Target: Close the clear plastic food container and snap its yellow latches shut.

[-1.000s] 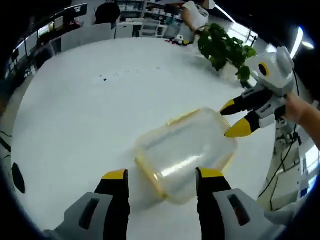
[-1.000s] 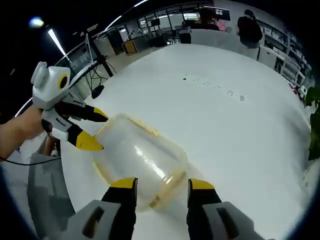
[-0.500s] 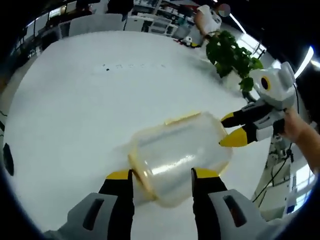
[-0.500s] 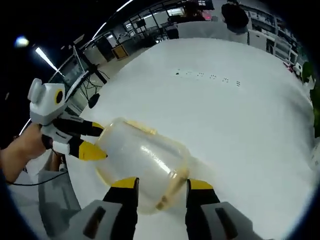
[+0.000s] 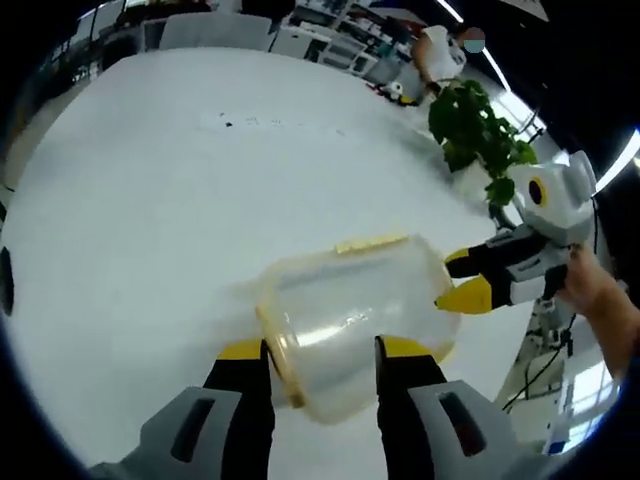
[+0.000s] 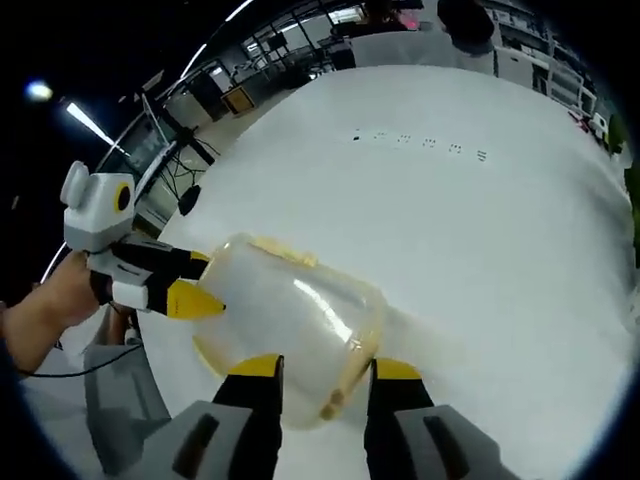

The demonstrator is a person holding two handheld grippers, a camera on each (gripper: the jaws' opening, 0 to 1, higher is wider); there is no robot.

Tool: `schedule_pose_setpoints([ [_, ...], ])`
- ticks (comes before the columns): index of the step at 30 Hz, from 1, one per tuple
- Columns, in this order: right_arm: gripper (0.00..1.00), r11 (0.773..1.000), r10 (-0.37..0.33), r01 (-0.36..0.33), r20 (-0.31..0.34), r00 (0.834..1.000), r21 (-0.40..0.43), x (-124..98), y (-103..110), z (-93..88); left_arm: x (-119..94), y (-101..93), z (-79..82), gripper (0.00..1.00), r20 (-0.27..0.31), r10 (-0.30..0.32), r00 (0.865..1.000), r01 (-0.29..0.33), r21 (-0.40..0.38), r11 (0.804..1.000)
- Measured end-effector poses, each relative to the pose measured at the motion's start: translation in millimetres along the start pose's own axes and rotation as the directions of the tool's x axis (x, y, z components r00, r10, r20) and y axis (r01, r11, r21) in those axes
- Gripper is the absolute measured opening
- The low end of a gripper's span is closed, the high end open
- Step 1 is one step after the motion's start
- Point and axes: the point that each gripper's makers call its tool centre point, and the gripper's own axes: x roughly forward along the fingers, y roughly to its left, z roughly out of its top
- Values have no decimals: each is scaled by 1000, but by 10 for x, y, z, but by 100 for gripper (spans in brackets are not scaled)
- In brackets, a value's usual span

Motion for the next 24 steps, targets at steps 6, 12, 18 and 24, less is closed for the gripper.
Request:
schedule_pose_setpoints([
  [6,30,1000,-18,18,2,1000,22,-28,1,-56,-2,-10,19,38,-5,-7,1000,7,16,1000],
  [12,30,996,-44,43,12,999,77,-49,26,-139,19,-13,54,39,-19,-25,1000,26,55,998],
  [18,32,995,-51,48,35,998,90,-71,22,-161,5,-6,53,40,-23,-35,999,36,60,998],
  [24,37,999,-31,29,86,996,22,-48,30,-118,16,-42,84,46,-9,-37,999,38,166,985],
])
